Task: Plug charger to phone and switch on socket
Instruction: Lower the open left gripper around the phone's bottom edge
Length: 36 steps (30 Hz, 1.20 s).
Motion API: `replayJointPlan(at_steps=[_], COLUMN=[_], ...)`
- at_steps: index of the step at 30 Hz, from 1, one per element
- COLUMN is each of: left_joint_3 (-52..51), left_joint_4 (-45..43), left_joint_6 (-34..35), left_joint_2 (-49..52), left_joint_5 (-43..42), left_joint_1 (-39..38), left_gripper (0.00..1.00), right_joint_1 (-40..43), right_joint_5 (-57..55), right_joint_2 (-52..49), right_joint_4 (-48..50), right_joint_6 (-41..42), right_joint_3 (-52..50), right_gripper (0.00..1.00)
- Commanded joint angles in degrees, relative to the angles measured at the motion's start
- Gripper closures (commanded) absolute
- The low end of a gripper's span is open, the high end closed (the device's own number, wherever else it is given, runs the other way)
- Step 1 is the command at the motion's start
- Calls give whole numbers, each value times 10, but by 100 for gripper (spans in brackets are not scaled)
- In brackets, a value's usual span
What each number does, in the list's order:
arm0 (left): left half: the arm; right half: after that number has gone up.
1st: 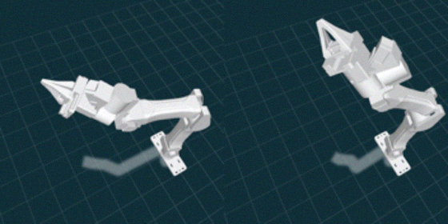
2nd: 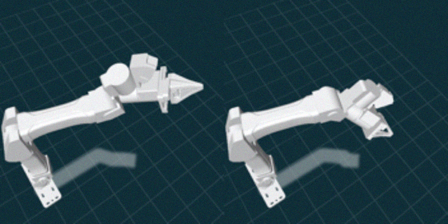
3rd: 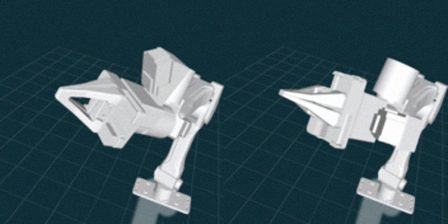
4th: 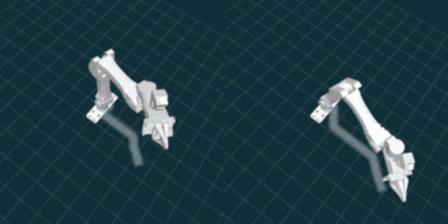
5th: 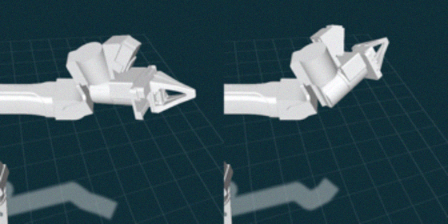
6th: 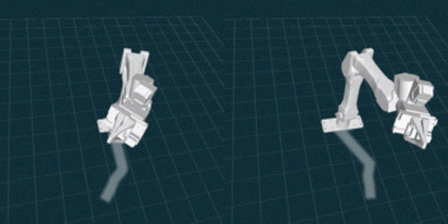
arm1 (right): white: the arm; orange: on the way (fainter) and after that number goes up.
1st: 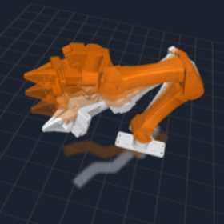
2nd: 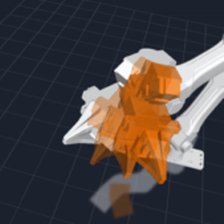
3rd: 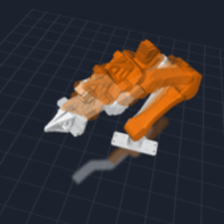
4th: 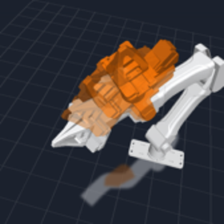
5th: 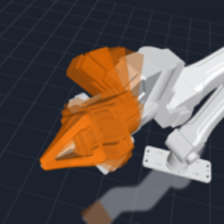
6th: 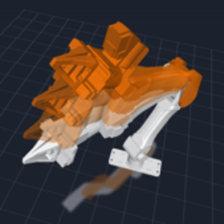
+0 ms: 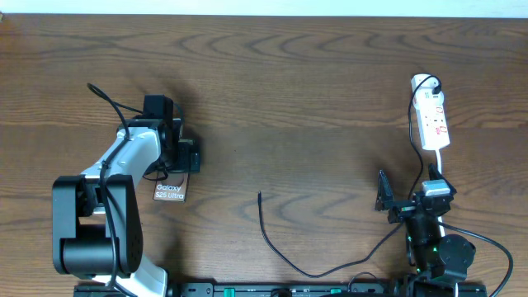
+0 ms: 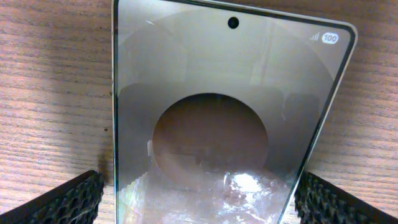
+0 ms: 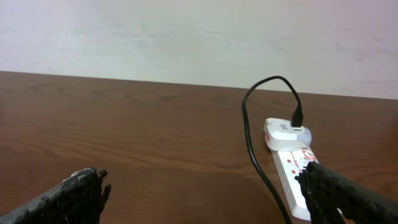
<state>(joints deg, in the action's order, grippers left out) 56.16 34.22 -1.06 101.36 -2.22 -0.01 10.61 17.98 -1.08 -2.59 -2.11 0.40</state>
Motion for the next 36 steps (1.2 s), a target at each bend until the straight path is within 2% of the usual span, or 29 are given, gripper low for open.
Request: replayJointPlan(at_steps=[1, 36], left_joint_3=[-20, -33], left_joint_4=[-7, -4], left_joint_6=[7, 7], left_joint_2=[14, 14], left_joint_5=[16, 14], left_joint_1=[2, 2], left_gripper=[2, 2], right_joint_1=[-6, -6], right_joint_5=[-5, -5], right_joint_2=[2, 2], right_joint_4=[-3, -3], right_joint_6=[-5, -5], right_joint_3=[-1, -1], right_gripper=[1, 1])
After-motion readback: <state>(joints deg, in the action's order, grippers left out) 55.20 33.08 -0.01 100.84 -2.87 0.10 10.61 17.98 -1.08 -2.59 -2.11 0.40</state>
